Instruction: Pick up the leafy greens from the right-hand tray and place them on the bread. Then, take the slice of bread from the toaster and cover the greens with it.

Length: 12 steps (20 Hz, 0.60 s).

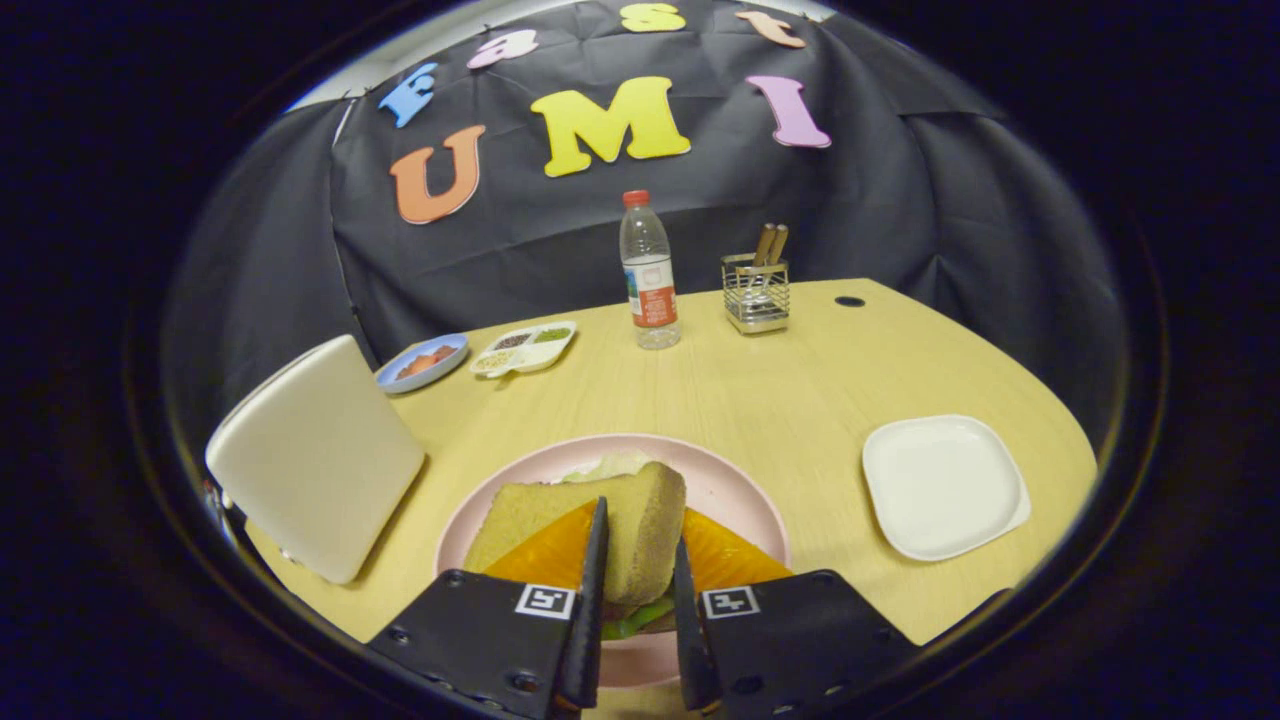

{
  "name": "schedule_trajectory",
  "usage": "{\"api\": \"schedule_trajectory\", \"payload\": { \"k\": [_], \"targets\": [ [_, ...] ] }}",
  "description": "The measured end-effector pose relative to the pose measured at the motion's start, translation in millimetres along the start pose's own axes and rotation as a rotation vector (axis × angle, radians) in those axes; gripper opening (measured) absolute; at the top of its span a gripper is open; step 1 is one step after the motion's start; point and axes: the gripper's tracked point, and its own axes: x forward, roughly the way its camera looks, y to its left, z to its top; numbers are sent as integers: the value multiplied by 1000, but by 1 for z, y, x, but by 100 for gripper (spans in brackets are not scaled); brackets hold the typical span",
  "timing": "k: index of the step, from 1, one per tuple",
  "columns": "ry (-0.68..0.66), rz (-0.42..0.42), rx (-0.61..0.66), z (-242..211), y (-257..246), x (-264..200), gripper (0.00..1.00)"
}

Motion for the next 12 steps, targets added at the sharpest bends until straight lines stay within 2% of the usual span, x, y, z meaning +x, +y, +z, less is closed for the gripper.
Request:
{"api": "schedule_trajectory", "payload": {
  "k": [3, 5, 6, 7, 8, 12],
  "targets": [
    [-29, -55, -78, -1, -3, -2, 46],
    [-45, -116, -100, 5, -11, -7, 51],
    [-56, -141, -114, 8, -14, -12, 59],
    [-59, -138, -109, 11, -12, -16, 77],
    [-65, -115, -94, 14, -5, -24, 77],
    [-141, -123, -94, 35, -1, -71, 93]
  ]
}}
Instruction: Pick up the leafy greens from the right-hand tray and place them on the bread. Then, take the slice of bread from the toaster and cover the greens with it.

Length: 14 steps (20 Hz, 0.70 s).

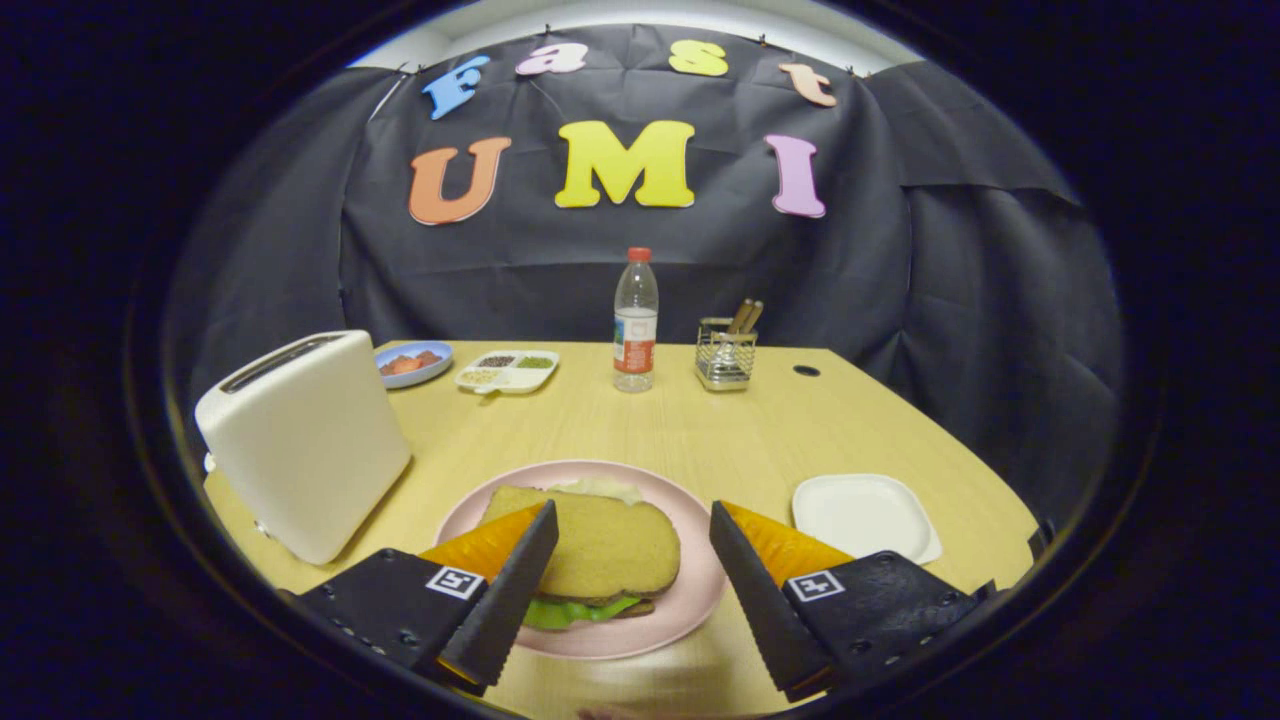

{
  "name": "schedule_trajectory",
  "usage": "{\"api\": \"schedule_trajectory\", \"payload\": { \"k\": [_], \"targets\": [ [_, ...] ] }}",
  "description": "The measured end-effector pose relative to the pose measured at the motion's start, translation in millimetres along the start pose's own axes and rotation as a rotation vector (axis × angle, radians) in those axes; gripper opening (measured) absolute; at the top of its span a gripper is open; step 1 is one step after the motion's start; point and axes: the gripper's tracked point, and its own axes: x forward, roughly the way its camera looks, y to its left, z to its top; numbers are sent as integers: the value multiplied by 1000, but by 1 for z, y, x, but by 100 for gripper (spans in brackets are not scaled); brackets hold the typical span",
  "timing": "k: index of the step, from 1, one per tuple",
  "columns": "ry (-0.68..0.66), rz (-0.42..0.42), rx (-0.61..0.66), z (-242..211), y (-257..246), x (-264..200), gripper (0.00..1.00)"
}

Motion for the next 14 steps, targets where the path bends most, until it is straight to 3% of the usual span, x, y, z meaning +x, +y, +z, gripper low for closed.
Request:
{"api": "schedule_trajectory", "payload": {
  "k": [2, 6, 9, 14],
  "targets": [
    [-49, 7, 24, 19, 0, -32, 97],
    [-143, 12, 23, 53, -9, -109, 97],
    [-222, -45, 31, 63, -31, -166, 97],
    [-304, -15, 21, 75, -29, -255, 96]
  ]
}}
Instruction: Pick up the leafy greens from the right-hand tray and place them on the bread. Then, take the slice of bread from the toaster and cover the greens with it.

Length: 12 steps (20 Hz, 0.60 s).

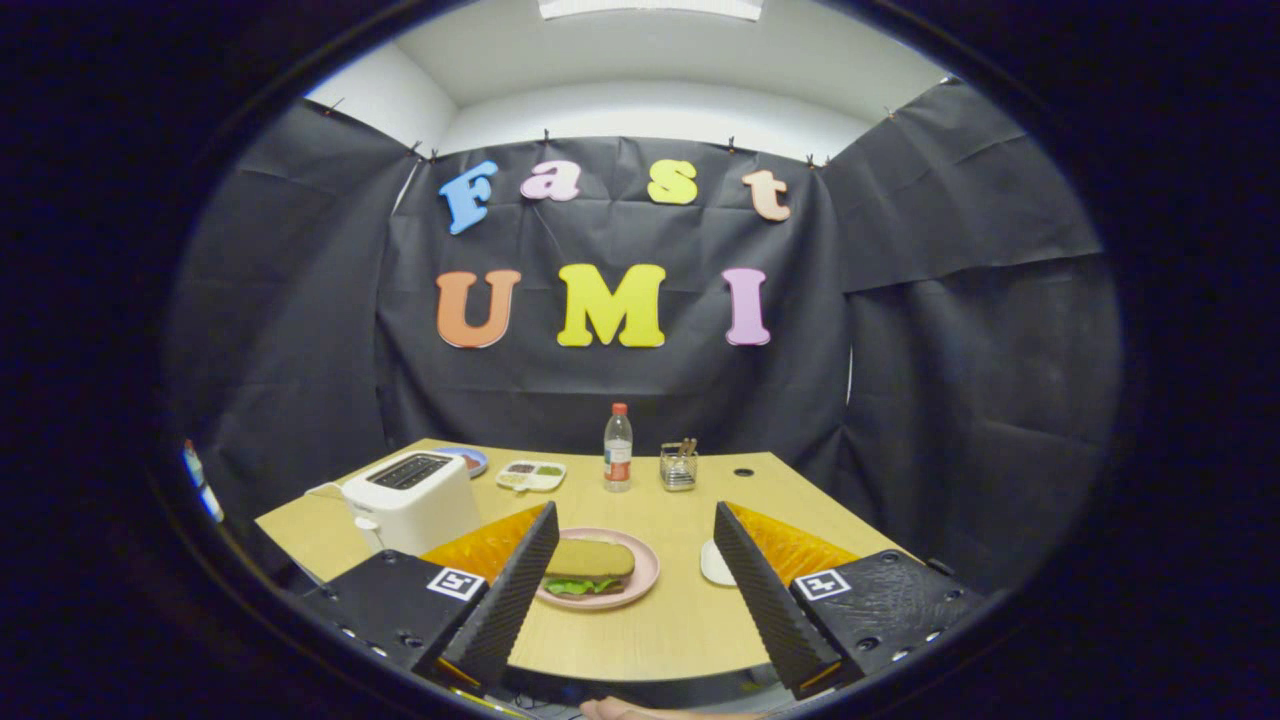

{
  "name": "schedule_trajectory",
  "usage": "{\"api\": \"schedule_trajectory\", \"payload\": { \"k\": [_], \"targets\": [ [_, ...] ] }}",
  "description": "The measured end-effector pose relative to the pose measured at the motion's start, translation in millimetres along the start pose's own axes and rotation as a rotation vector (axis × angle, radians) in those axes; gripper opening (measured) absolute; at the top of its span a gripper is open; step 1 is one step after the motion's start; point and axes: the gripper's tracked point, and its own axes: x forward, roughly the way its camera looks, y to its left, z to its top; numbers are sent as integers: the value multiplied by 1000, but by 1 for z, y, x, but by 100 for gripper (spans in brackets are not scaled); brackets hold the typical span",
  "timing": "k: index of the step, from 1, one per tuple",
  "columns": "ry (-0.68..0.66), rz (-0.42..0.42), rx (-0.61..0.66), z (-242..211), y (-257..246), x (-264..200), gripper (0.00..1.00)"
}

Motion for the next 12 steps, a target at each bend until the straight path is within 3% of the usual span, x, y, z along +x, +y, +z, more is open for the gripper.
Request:
{"api": "schedule_trajectory", "payload": {
  "k": [6, 12],
  "targets": [
    [-111, 19, -18, 29, -11, -64, 96],
    [-118, 4, -16, 23, -22, -72, 96]
  ]
}}
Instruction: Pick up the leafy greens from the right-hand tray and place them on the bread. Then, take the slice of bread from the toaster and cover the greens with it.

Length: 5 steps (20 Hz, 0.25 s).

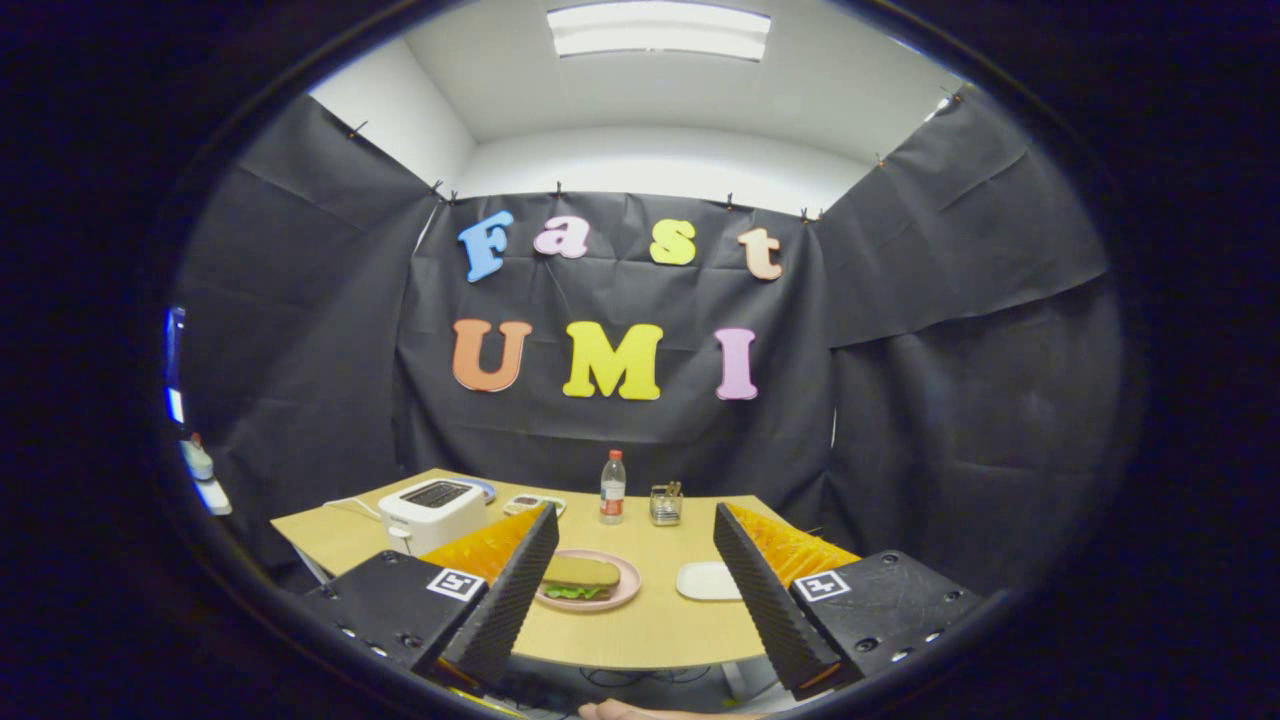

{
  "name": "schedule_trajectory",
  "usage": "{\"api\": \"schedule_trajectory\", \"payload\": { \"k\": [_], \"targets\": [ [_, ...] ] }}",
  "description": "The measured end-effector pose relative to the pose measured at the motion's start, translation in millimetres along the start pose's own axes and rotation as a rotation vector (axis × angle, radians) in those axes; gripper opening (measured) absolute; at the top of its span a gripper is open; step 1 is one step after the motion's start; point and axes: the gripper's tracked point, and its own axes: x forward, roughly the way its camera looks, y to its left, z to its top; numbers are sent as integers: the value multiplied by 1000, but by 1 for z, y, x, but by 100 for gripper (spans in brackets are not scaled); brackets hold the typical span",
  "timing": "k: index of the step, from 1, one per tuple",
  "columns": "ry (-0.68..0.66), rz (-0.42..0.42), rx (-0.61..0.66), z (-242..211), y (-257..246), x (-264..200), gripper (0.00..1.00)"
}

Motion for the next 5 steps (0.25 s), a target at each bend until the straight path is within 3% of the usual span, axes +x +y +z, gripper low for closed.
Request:
{"api": "schedule_trajectory", "payload": {
  "k": [5],
  "targets": [
    [39, 20, 43, -11, 1, 7, 96]
  ]
}}
